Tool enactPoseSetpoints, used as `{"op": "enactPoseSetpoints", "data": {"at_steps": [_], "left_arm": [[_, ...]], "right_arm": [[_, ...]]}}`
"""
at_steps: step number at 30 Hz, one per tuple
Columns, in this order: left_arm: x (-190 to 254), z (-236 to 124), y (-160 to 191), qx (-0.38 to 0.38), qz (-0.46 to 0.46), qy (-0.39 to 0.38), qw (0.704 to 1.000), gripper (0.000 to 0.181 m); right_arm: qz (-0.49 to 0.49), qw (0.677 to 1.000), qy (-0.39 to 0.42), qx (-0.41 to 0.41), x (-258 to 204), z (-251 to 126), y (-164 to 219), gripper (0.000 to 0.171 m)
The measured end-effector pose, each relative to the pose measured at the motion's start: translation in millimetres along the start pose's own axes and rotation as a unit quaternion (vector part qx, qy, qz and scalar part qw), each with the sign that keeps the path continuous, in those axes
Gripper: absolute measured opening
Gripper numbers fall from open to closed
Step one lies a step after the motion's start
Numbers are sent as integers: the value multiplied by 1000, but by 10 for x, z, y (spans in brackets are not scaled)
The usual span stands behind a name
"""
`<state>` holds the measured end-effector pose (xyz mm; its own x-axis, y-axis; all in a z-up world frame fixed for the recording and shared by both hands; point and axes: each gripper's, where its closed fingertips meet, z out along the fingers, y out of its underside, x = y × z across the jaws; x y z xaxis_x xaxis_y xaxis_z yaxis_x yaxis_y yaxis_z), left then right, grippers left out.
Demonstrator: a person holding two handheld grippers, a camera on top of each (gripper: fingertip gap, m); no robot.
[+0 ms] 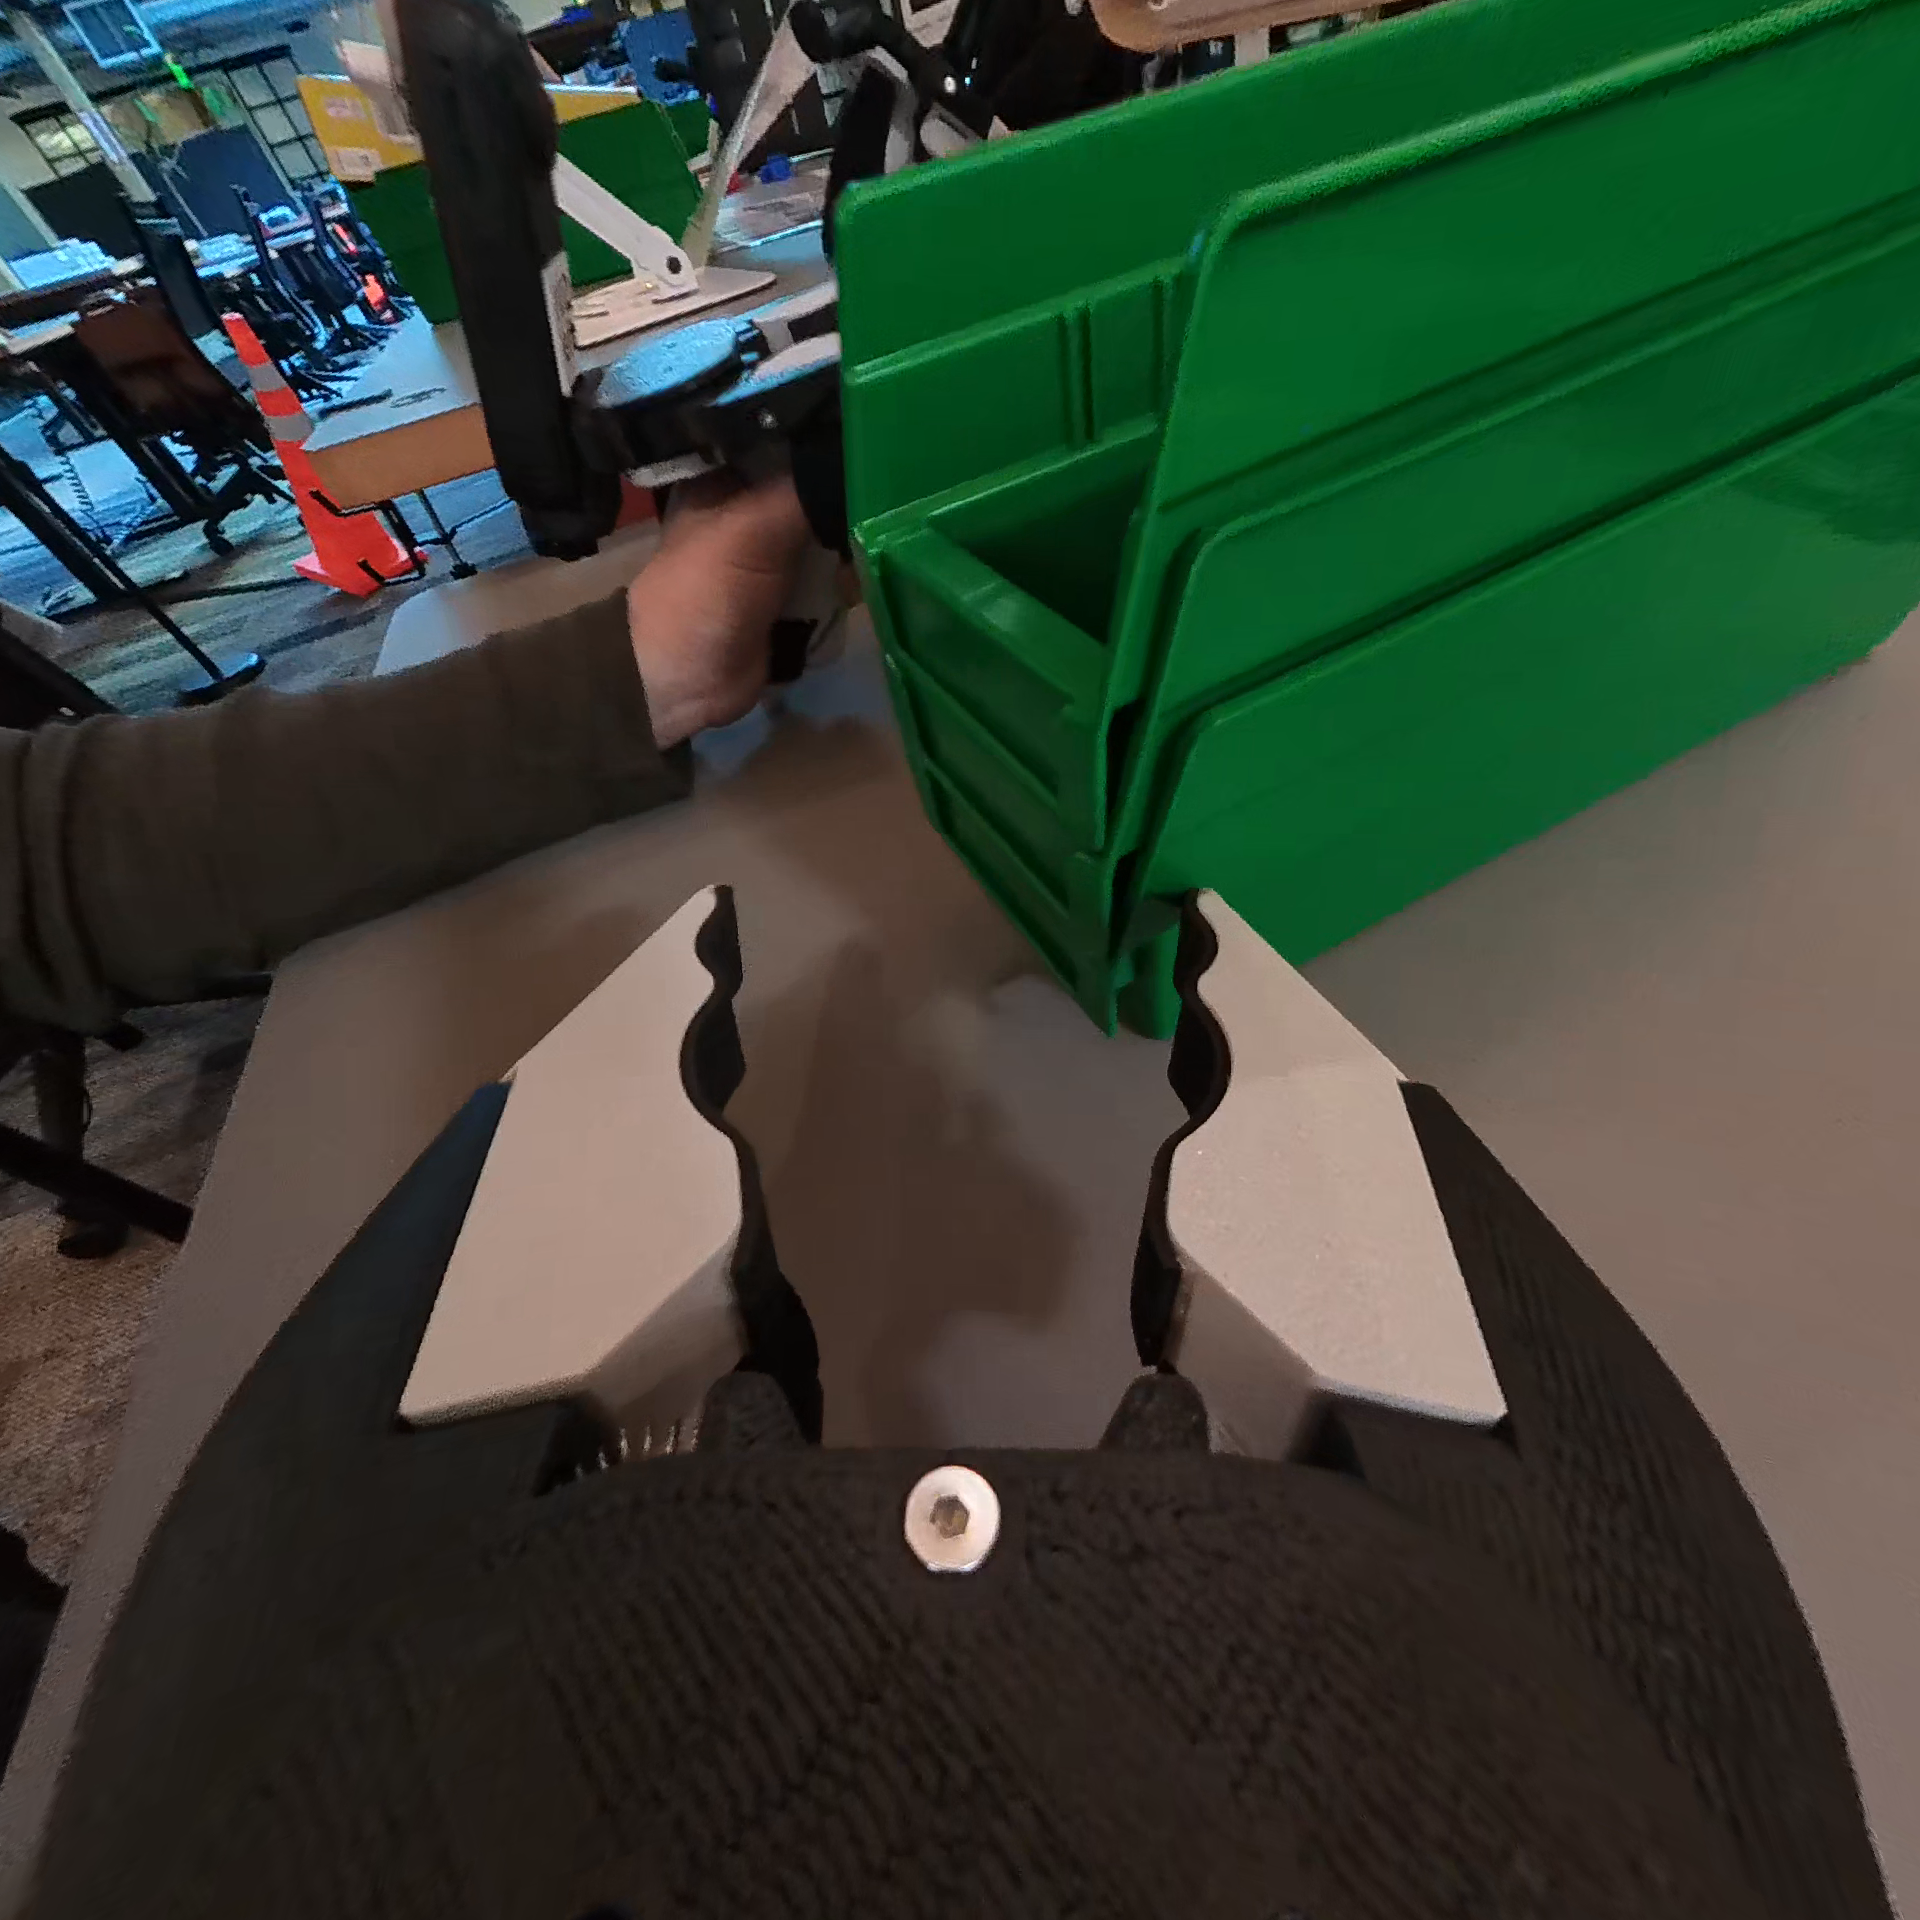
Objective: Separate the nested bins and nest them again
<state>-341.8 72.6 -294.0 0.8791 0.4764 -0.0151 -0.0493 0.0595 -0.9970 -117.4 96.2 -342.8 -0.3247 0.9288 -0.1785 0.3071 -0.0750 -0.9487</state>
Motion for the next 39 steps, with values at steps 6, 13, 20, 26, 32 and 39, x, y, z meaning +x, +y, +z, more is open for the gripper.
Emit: {"op": "enactPoseSetpoints", "data": {"at_steps": [6,13,20,26,32,39], "left_arm": [[-4,-35,-34,7,7,-4,1000,85],[0,-29,-50,10,7,-4,1000,85],[87,-27,-79,13,43,2,999,85],[41,-12,-16,1,51,-7,999,85],[41,-4,-28,1,61,-8,998,85],[37,30,51,-9,49,-6,999,85]], "right_arm": [[-148,984,97,10,-22,-770,-196,82],[-368,834,381,-157,797,-2827,191,82],[-401,741,384,-379,1332,-3767,961,78],[-424,698,340,-466,1544,-3842,1221,63],[-443,669,325,-501,1633,-3818,1294,37],[-386,686,356,-503,1564,-3810,1266,28]]}}
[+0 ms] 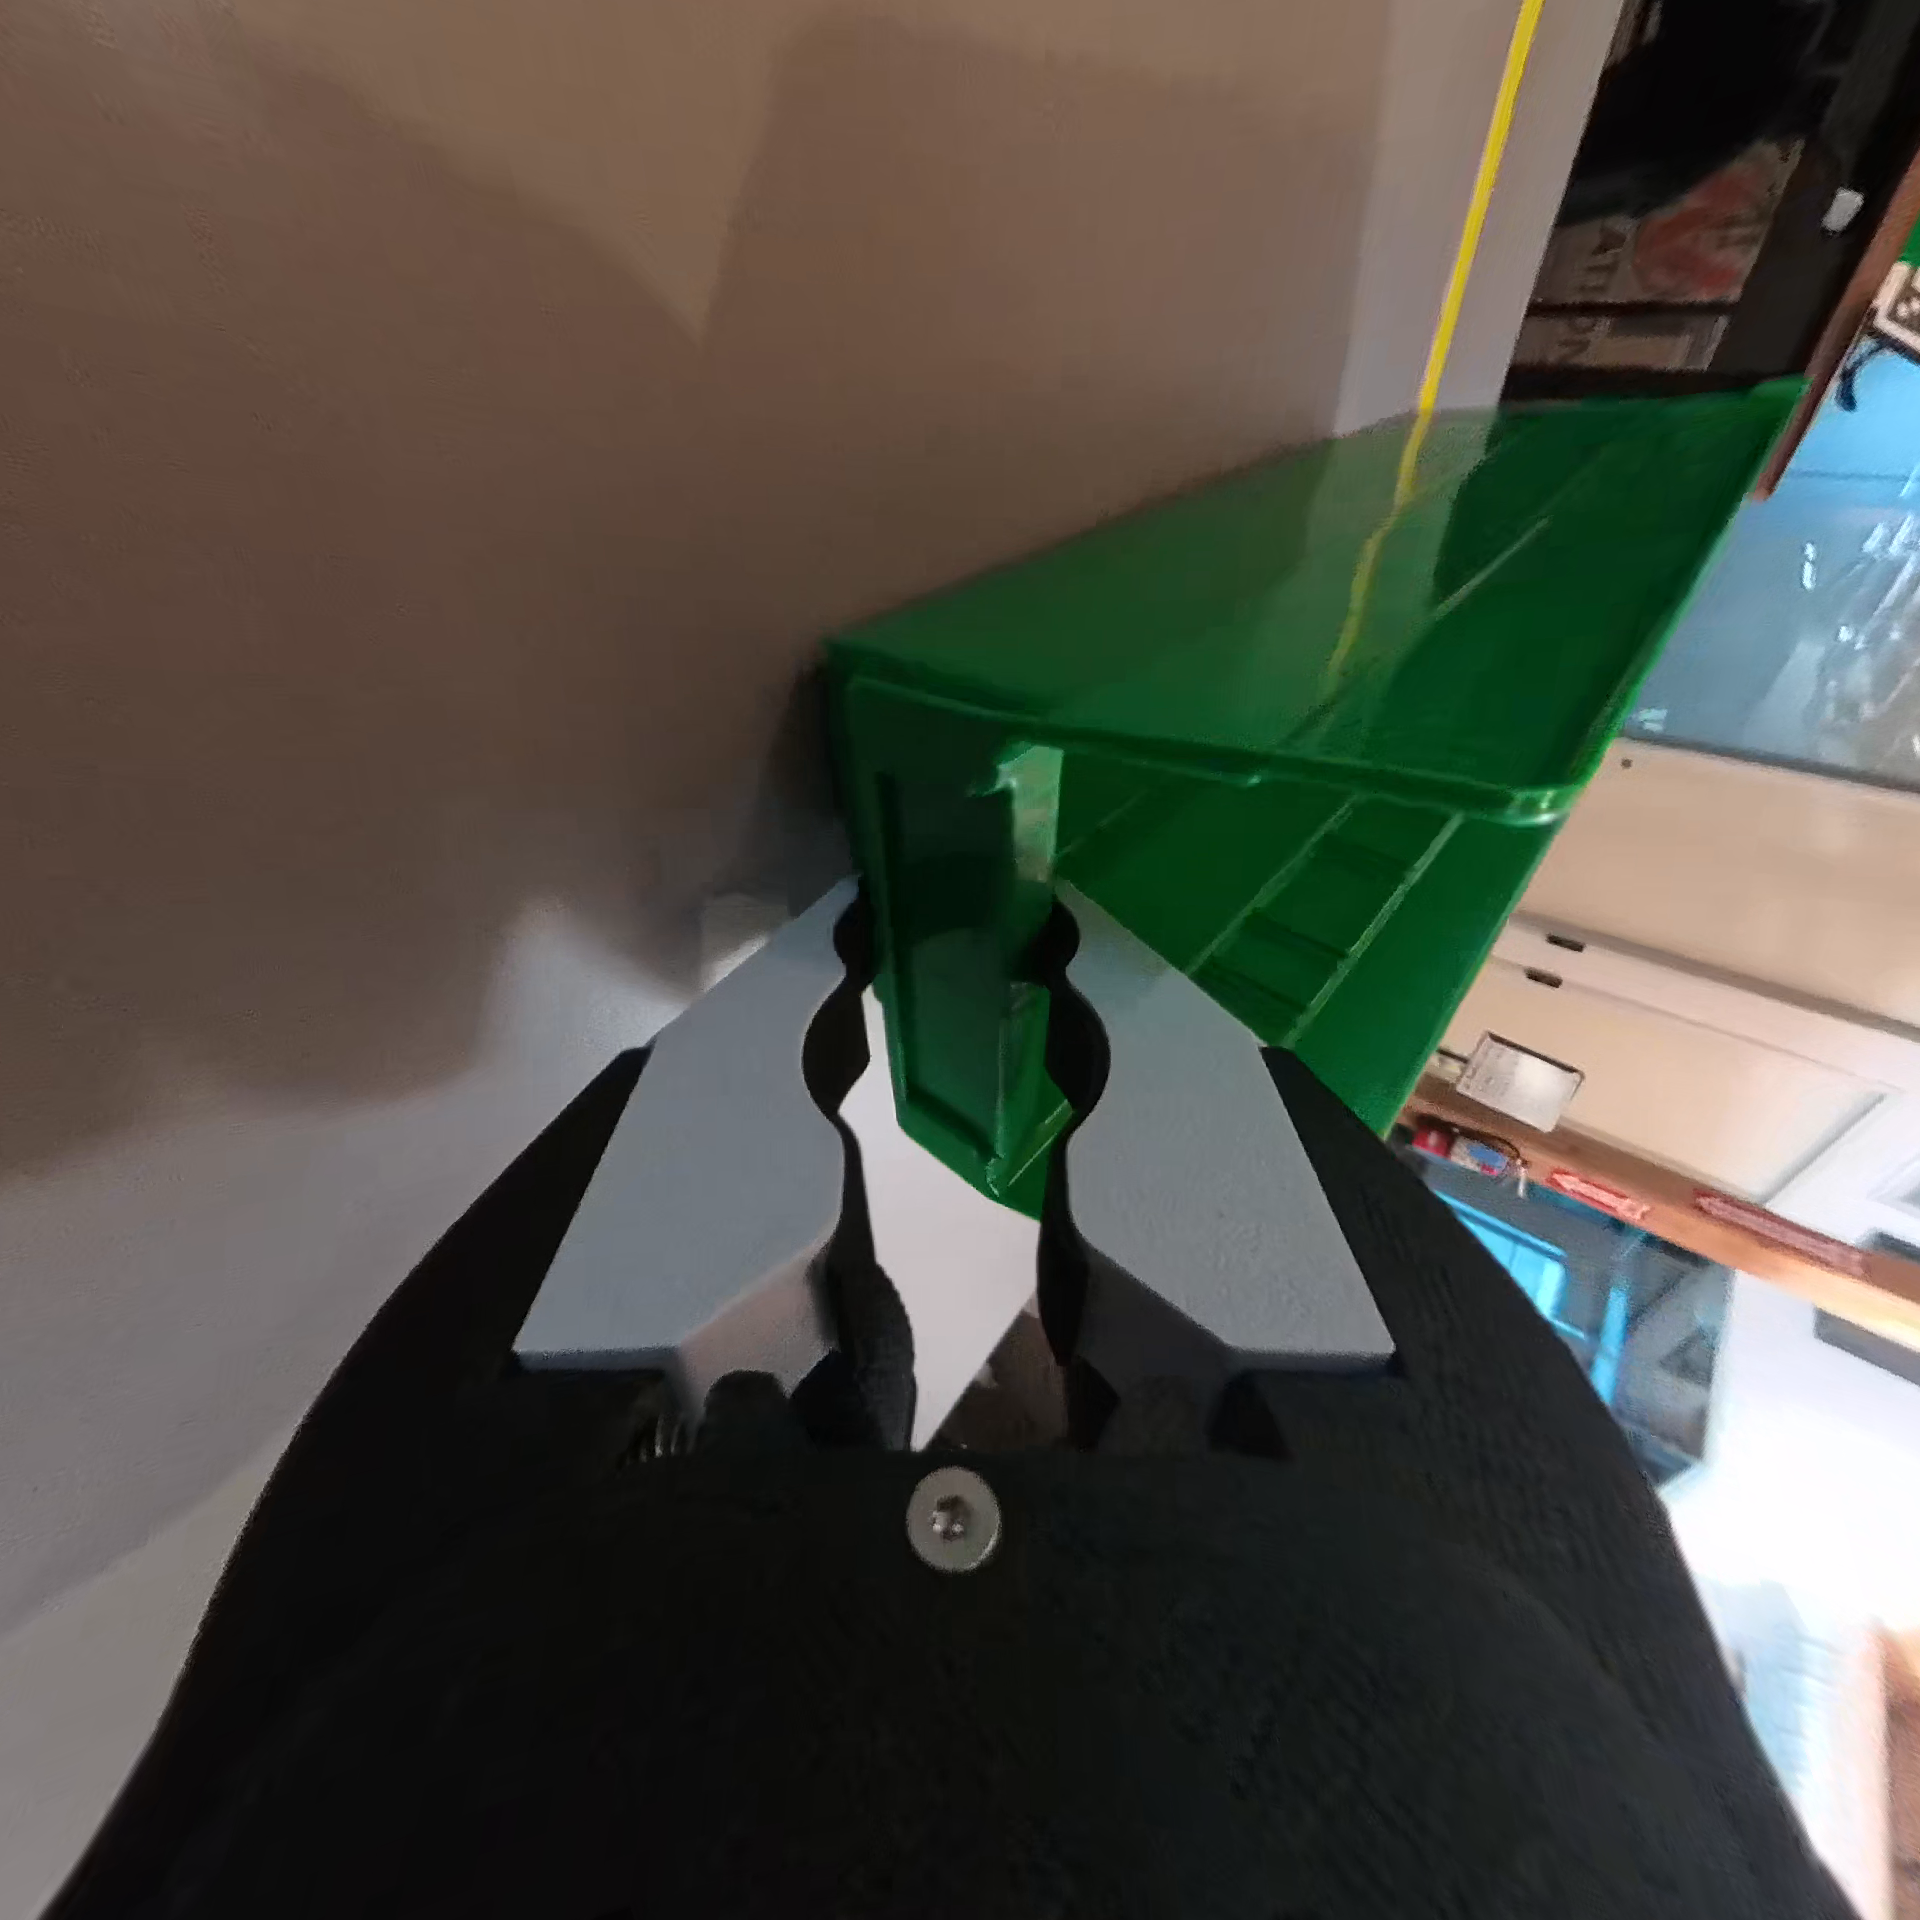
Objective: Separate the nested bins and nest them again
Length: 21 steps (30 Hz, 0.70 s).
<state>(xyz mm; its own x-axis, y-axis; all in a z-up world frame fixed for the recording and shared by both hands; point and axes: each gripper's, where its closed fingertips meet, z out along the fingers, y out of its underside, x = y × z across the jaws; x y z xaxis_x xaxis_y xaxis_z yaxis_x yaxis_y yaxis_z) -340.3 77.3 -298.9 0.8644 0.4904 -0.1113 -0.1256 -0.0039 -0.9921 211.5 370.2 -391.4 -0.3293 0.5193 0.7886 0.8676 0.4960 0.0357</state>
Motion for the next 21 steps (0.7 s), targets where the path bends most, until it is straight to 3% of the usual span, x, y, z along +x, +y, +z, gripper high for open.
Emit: {"op": "enactPoseSetpoints", "data": {"at_steps": [7,11,16,21], "left_arm": [[12,19,23,-2,-18,7,1000,84],[10,9,-11,5,-21,8,1000,83],[-16,8,-19,6,-21,5,1000,83],[-59,-23,-33,11,-33,1,999,83]], "right_arm": [[34,998,47,-6,240,-301,-313,28],[31,997,67,3,551,-549,-675,28],[25,995,78,64,958,-925,-1559,28],[25,988,25,149,1092,-1250,-2567,28]]}}
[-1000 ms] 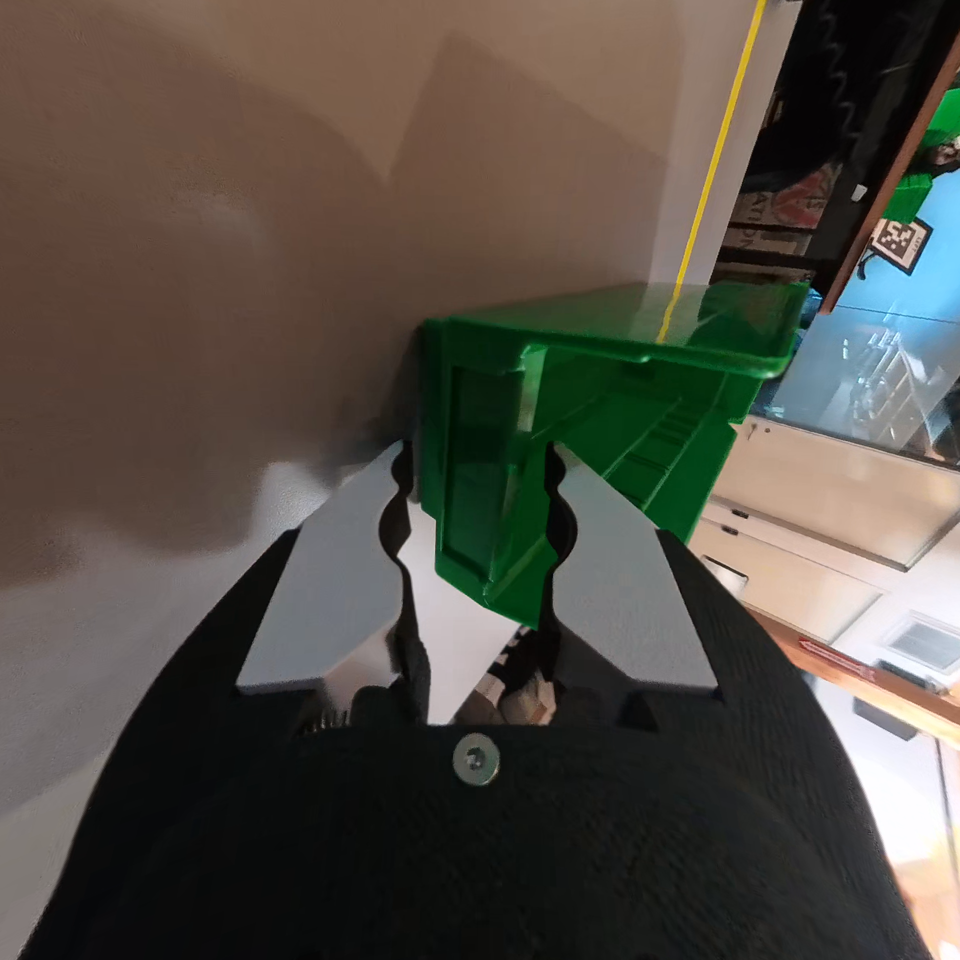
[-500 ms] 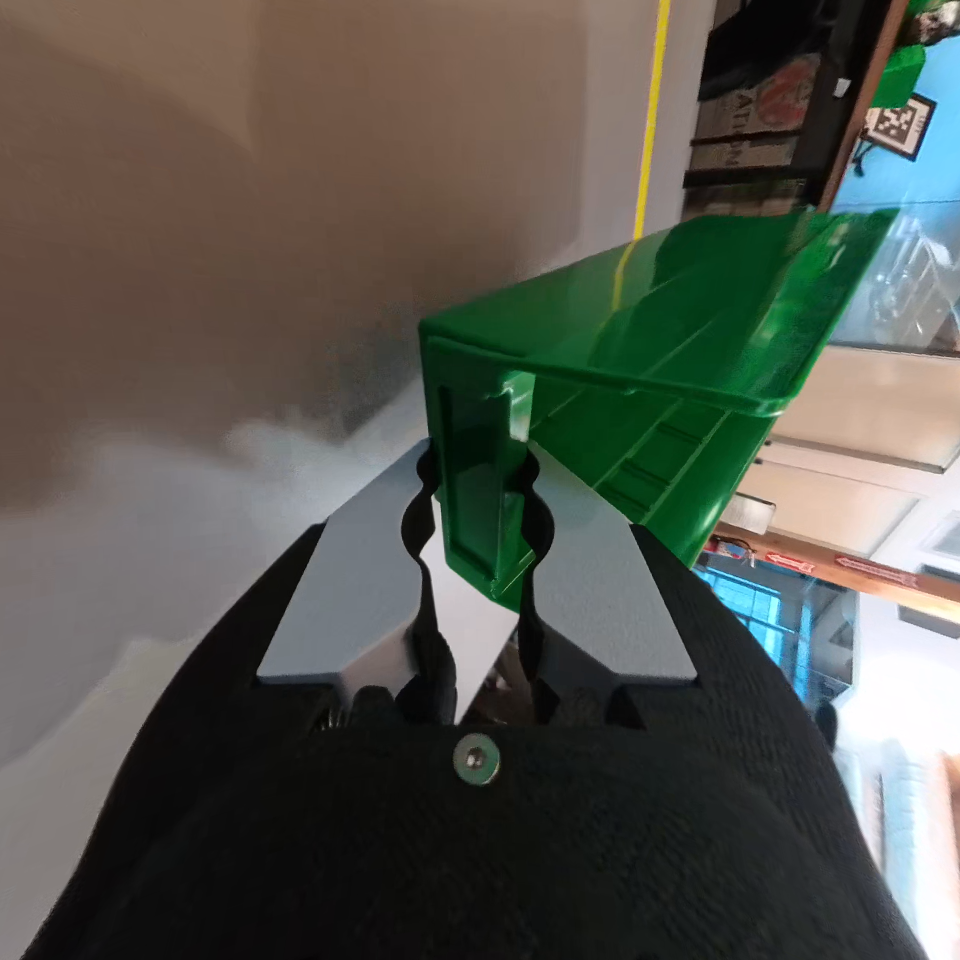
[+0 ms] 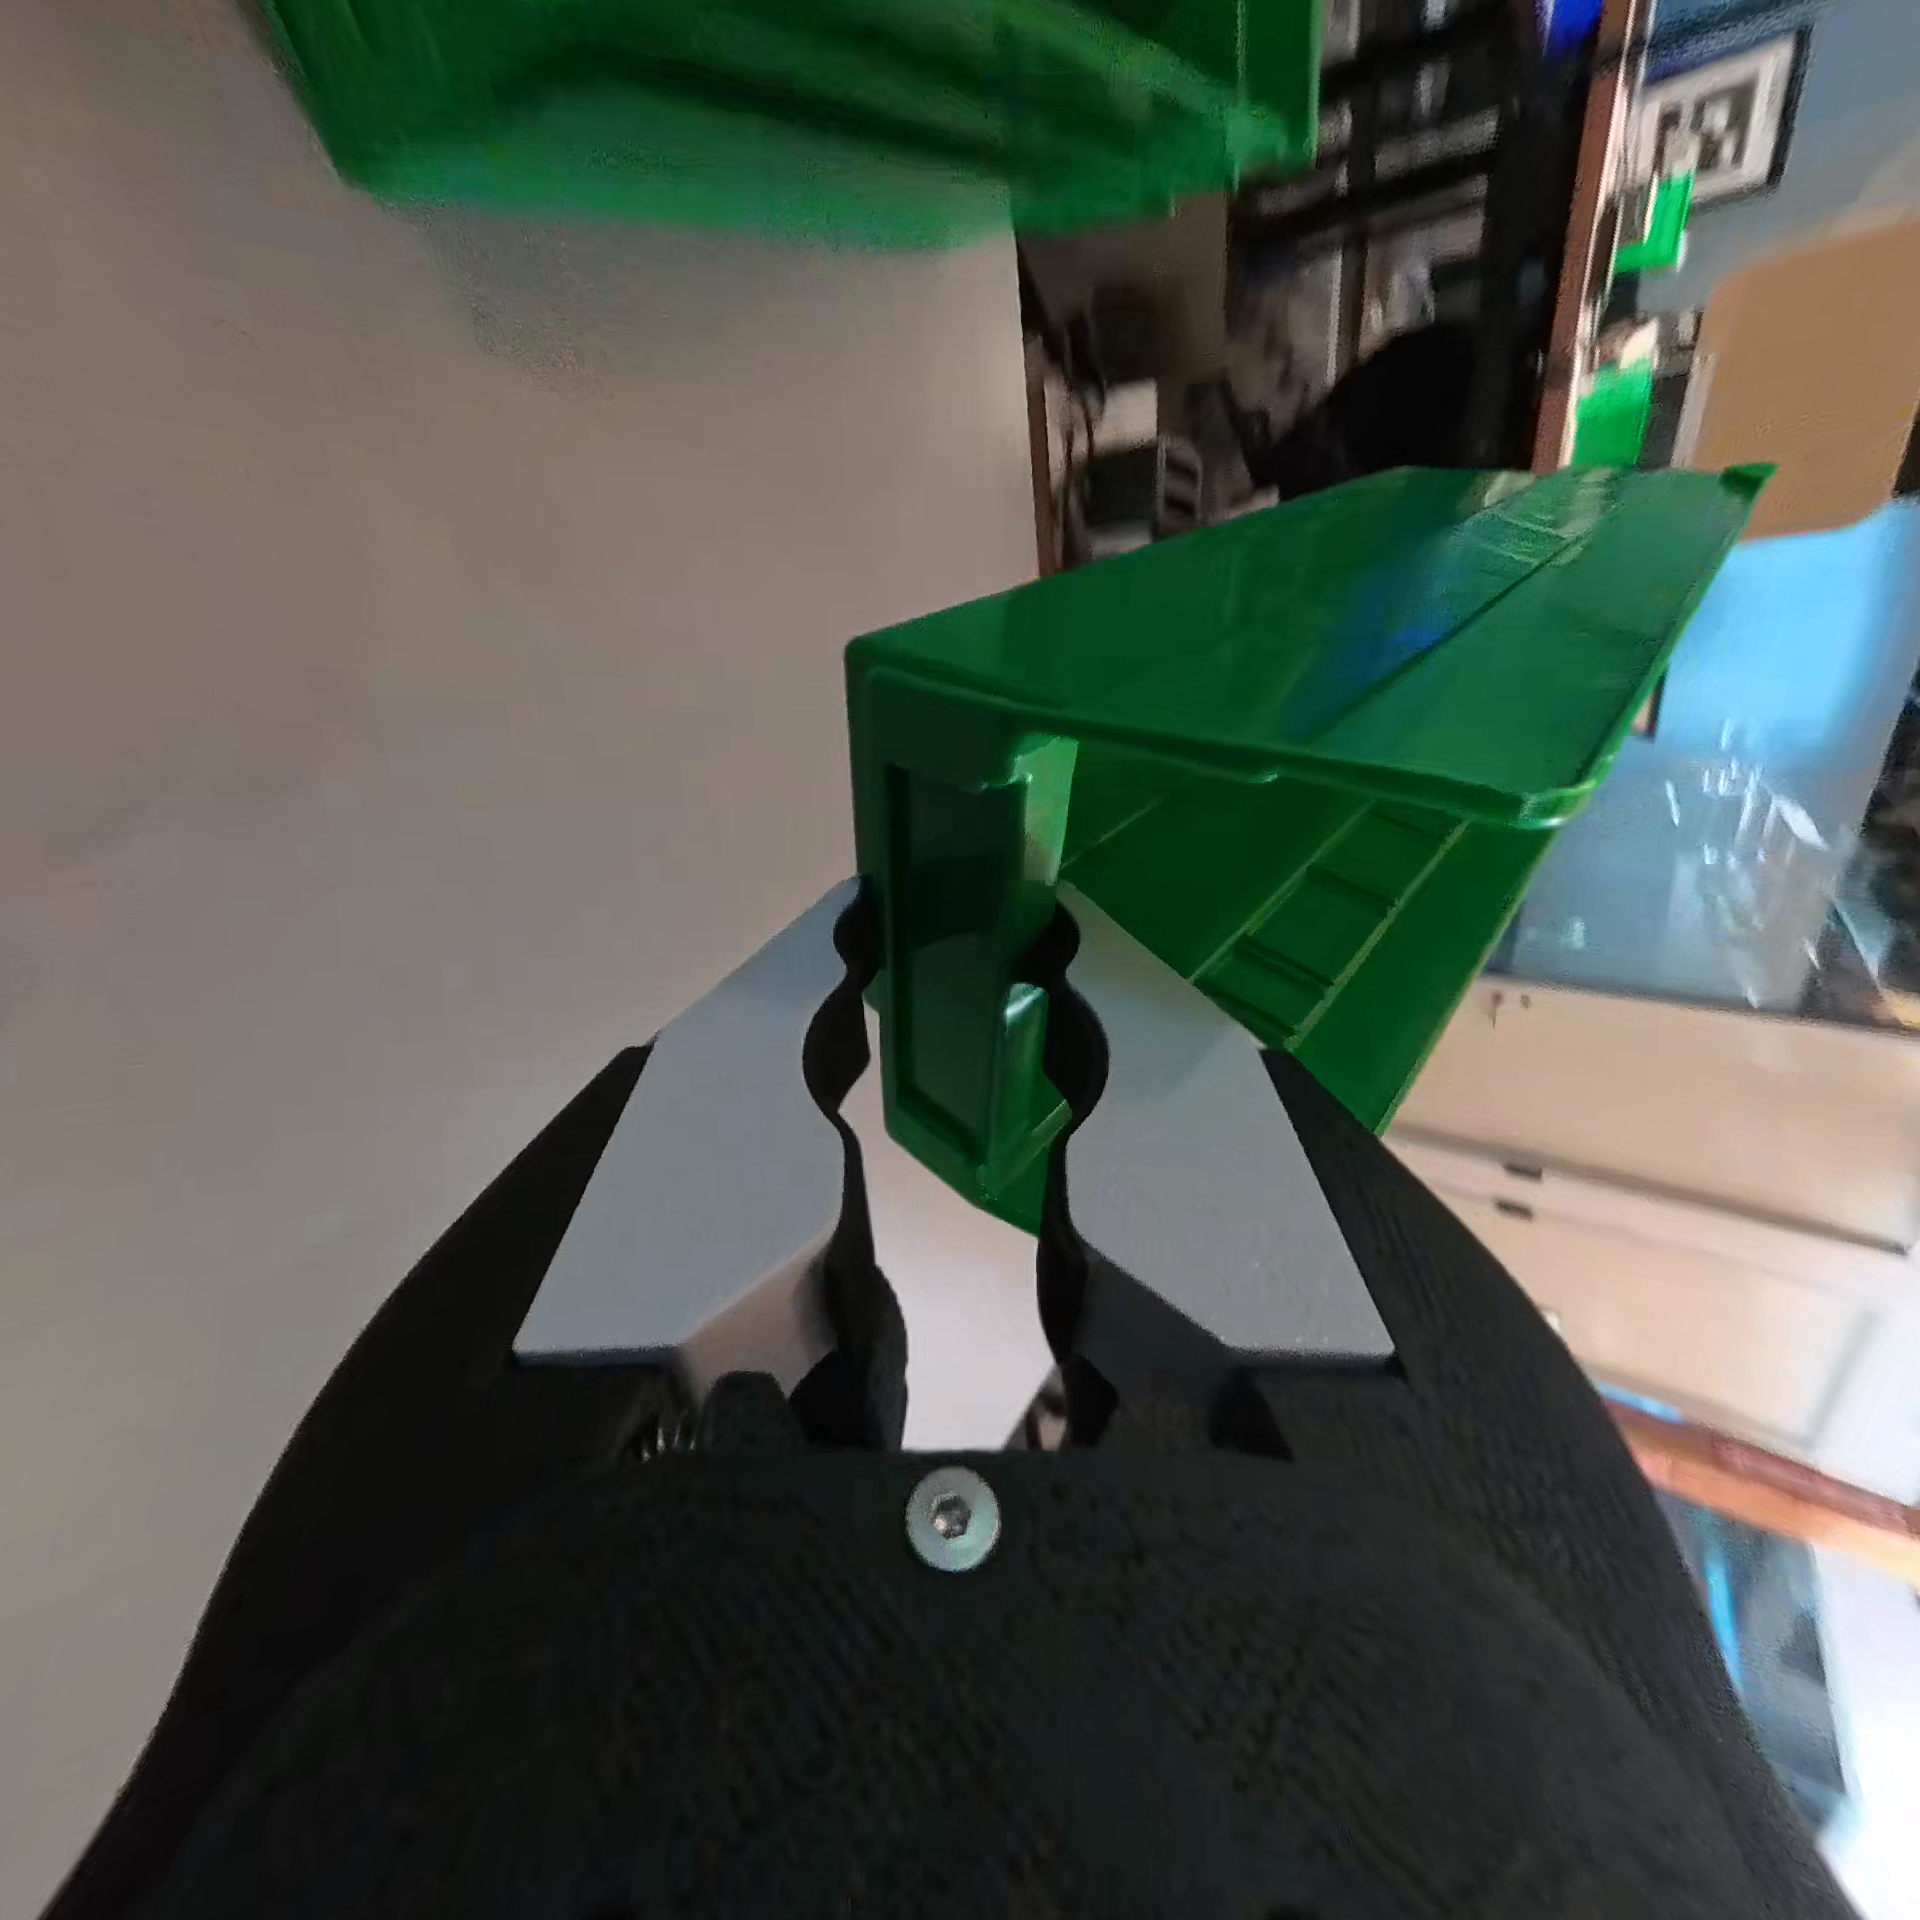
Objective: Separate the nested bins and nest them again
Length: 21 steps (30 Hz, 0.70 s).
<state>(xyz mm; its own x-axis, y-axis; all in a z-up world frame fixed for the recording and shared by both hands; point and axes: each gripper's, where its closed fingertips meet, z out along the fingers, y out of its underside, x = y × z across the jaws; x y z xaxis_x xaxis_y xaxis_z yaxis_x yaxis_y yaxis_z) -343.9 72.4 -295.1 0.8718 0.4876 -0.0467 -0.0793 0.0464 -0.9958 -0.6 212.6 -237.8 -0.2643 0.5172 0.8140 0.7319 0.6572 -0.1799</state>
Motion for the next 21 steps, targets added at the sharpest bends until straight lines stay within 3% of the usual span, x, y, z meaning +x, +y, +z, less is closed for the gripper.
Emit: {"op": "enactPoseSetpoints", "data": {"at_steps": [9,21], "left_arm": [[-43,1,-15,3,-11,-4,1000,83],[-64,-30,-108,21,-31,-3,999,83]], "right_arm": [[-62,996,-37,57,33,42,-1166,28],[-76,994,-80,2,-125,272,-1681,28]]}}
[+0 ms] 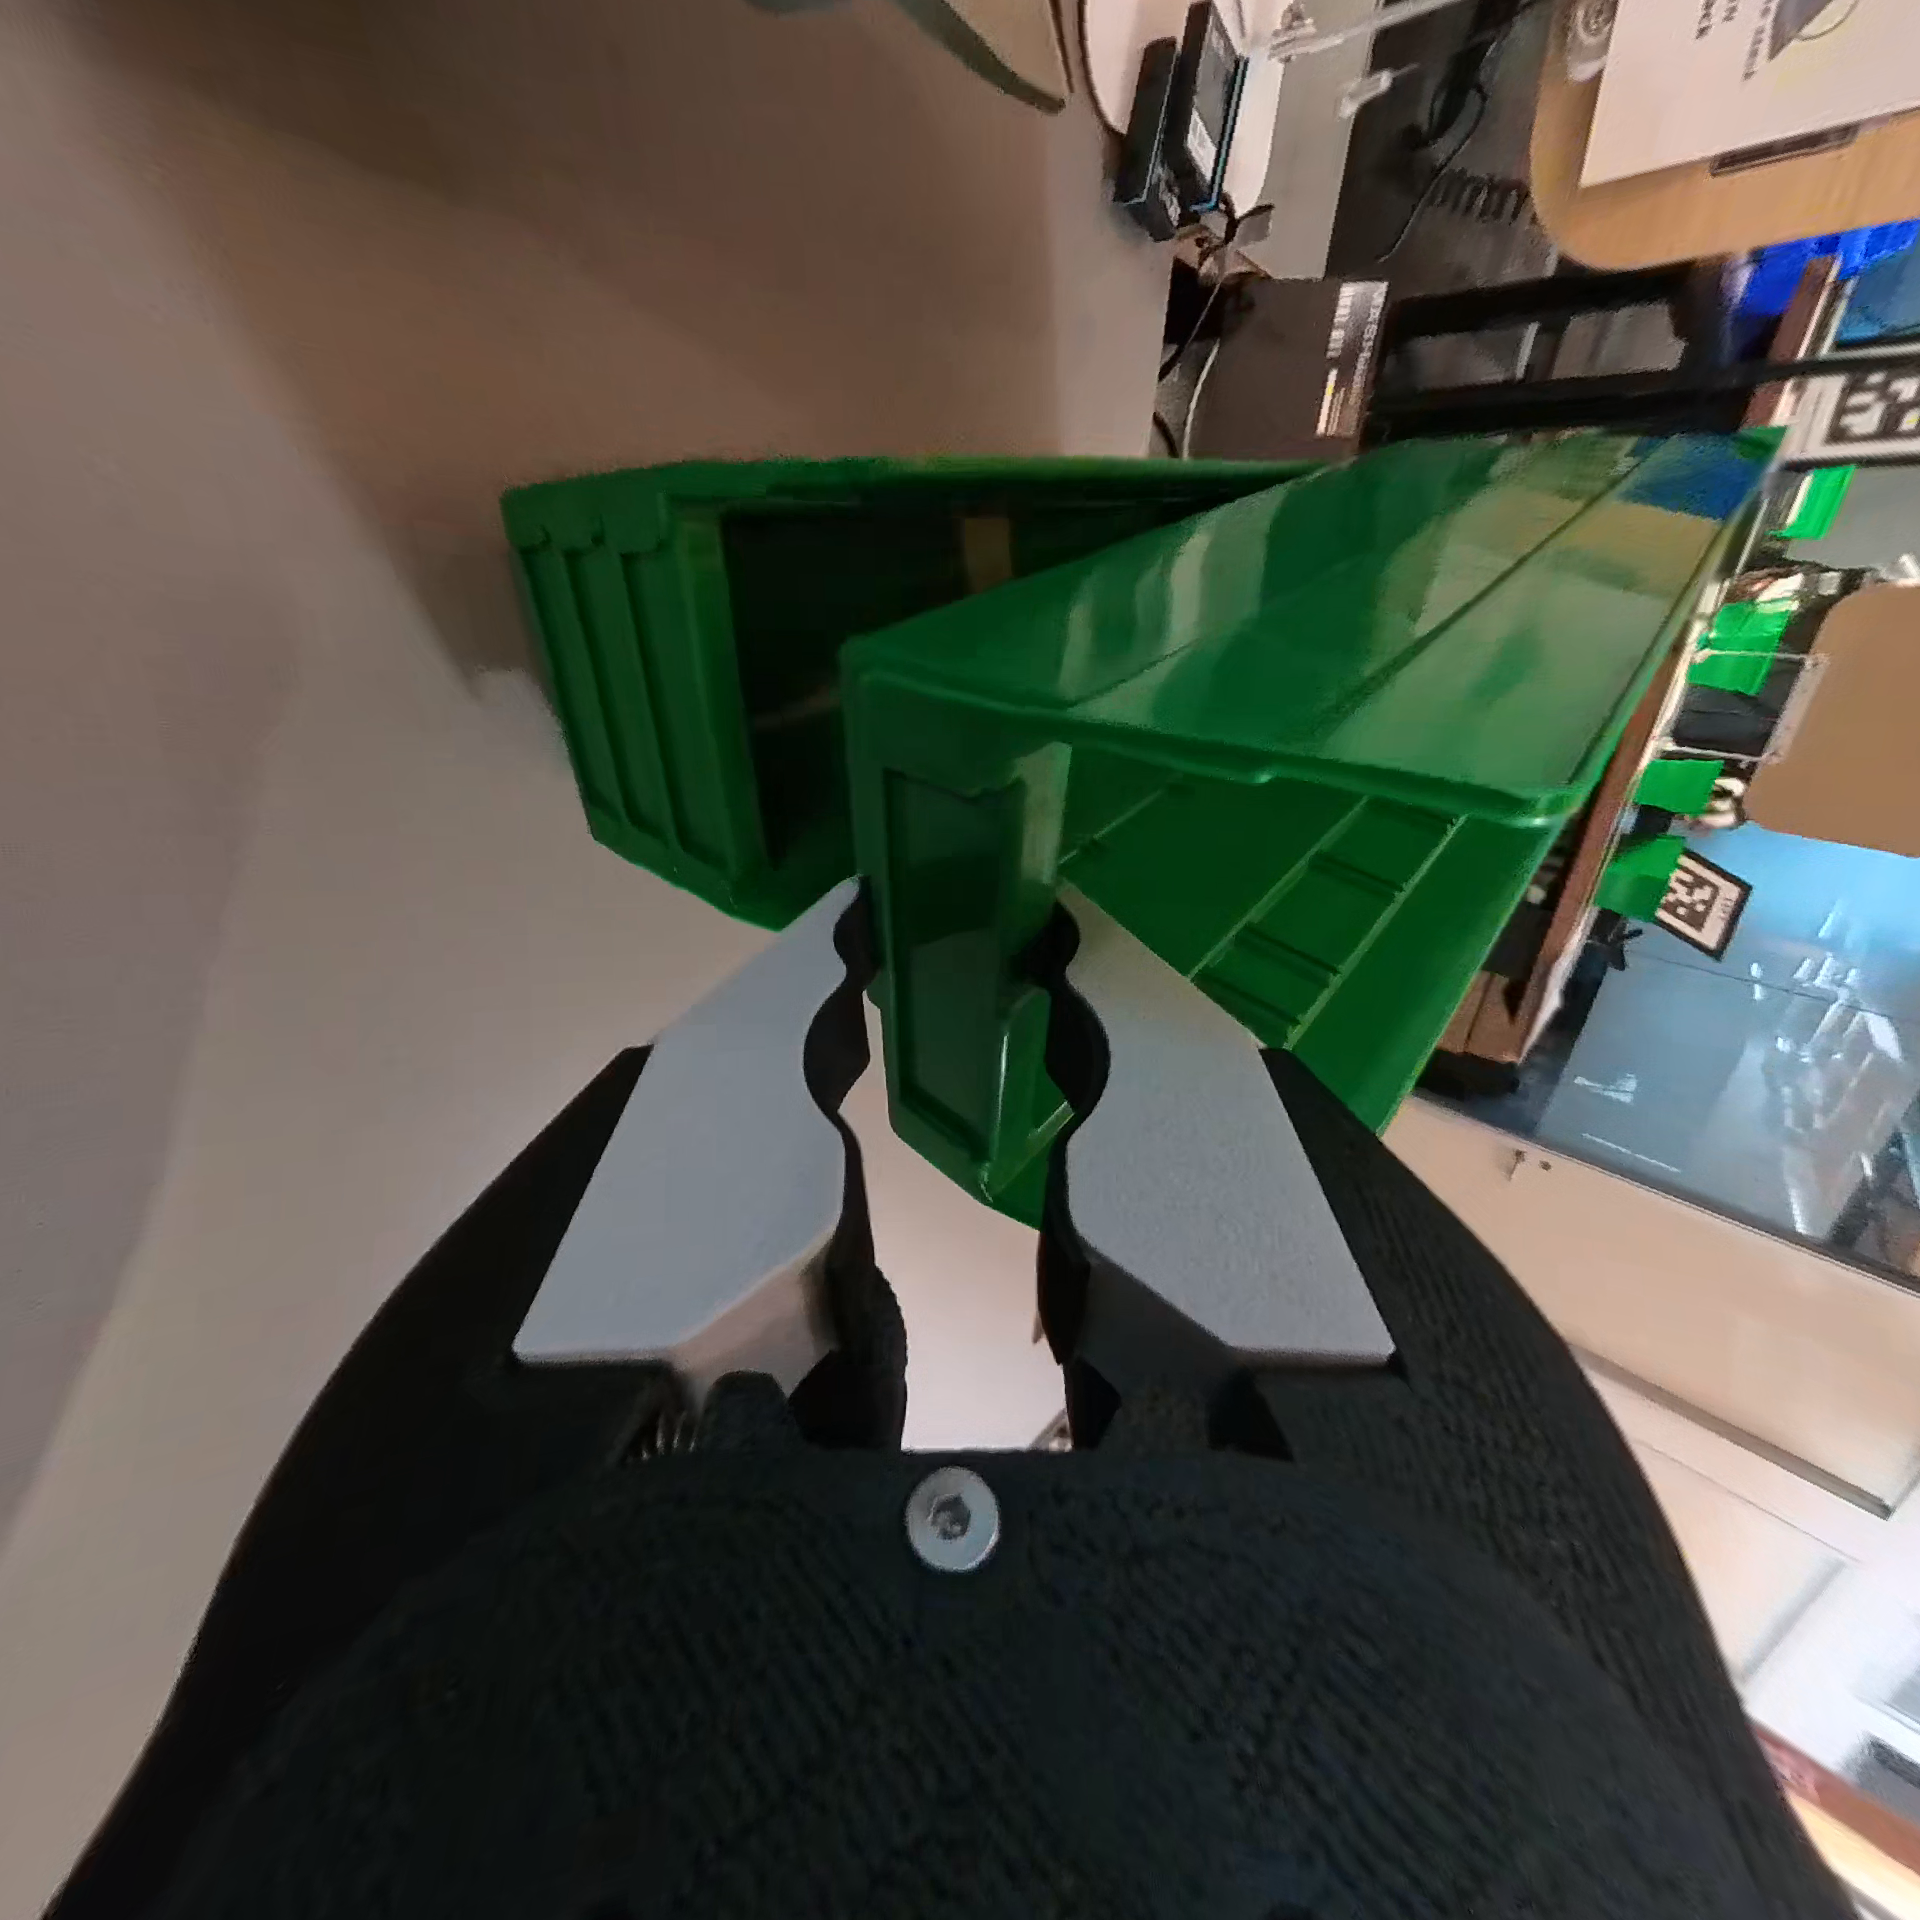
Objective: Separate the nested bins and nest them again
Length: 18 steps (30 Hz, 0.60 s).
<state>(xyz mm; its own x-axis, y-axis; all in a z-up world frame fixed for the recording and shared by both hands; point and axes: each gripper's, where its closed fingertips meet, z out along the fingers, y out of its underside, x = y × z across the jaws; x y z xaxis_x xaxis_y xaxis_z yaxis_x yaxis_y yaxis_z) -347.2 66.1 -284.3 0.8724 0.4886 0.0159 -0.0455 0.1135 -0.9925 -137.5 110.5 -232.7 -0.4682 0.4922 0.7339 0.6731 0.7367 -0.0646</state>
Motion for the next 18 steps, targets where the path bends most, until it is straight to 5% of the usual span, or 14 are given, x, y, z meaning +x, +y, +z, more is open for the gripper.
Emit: {"op": "enactPoseSetpoints", "data": {"at_steps": [18], "left_arm": [[-46,-35,-80,14,-17,-3,1000,83]], "right_arm": [[-4,998,-6,-64,-46,157,-196,28]]}}
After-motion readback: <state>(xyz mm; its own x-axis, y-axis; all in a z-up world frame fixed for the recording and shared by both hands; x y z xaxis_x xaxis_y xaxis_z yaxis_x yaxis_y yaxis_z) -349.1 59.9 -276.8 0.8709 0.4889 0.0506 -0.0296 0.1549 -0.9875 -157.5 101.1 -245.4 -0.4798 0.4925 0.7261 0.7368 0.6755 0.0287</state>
